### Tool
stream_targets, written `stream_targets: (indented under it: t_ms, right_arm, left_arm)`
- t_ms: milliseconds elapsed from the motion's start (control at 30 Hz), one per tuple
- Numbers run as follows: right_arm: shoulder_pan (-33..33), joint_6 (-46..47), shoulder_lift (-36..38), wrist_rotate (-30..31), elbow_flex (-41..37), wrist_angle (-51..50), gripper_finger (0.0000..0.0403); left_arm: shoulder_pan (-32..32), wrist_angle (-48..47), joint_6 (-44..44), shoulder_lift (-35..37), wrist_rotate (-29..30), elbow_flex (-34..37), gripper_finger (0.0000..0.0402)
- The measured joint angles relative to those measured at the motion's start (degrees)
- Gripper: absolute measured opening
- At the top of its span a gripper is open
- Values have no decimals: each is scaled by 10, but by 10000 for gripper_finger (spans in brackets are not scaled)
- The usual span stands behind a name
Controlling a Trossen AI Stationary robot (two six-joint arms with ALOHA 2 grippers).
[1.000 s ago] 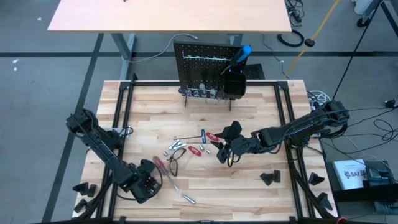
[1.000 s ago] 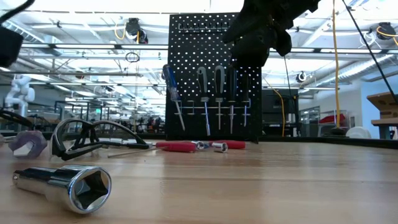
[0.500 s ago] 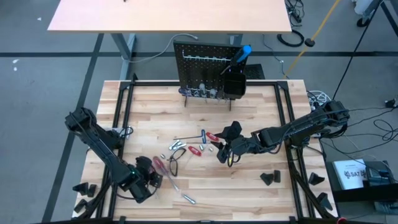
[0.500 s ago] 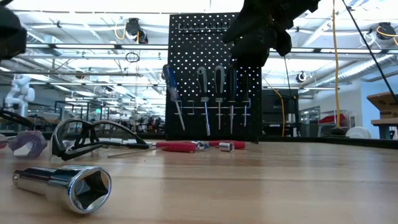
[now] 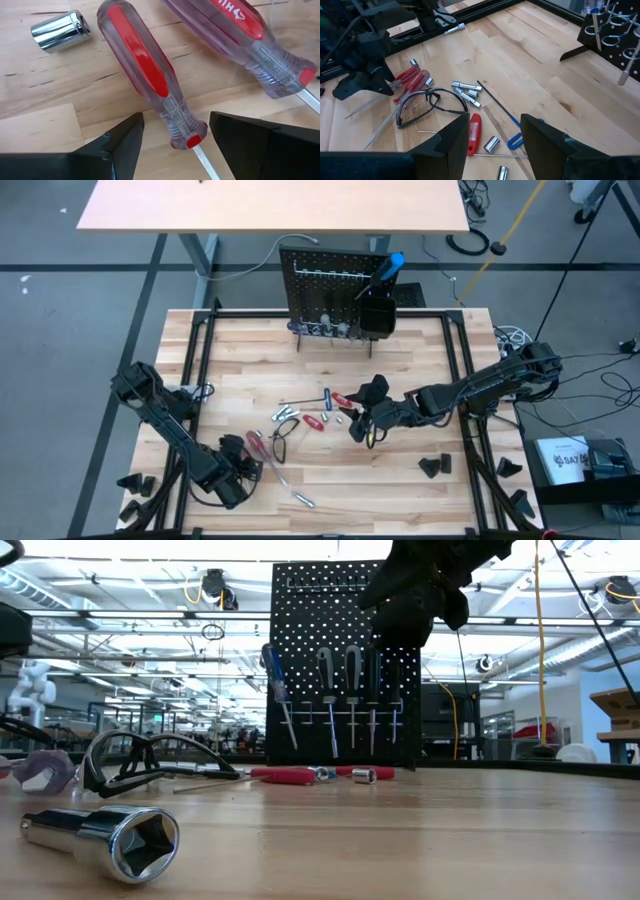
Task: Hang tools onto peg board
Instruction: Hang the red screwdriver onto the peg board
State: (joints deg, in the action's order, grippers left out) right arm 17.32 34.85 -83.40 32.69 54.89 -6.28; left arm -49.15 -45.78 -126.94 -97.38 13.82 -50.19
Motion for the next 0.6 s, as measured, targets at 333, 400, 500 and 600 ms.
stream_targets:
  t_ms: [333,400,500,600]
  right_arm:
    - [0,0,0,0,0,0,169]
    - [0,0,0,0,0,0,169]
    - [0,0,0,0,0,0,169]
    - [0,0,0,0,0,0,169]
  left_arm:
    - [1,-7,27,2,-1,-8,229]
    - [2,-8,27,2,-3,-8,215]
    - [4,-11,28,2,-5,-8,192]
    - [4,-15,28,2,-5,-8,170]
